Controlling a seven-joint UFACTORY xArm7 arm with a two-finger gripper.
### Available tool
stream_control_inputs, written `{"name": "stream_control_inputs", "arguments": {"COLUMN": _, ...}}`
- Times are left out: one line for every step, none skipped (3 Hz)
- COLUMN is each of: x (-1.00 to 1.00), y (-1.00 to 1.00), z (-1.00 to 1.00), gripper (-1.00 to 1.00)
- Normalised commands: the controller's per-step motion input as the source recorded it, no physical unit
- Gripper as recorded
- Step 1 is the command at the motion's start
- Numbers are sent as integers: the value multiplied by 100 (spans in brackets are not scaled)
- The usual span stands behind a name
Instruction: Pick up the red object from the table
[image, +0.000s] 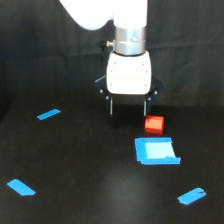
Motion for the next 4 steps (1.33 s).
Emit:
{"name": "stream_control_inputs", "arguments": {"x": 65, "y": -17, "z": -11, "gripper": 100}}
{"name": "stream_control_inputs", "arguments": {"x": 71, "y": 20, "z": -47, "gripper": 98}}
{"name": "stream_control_inputs", "arguments": {"x": 61, "y": 17, "z": -53, "gripper": 99}}
{"name": "stream_control_inputs", "arguments": {"x": 58, "y": 28, "z": -72, "gripper": 100}}
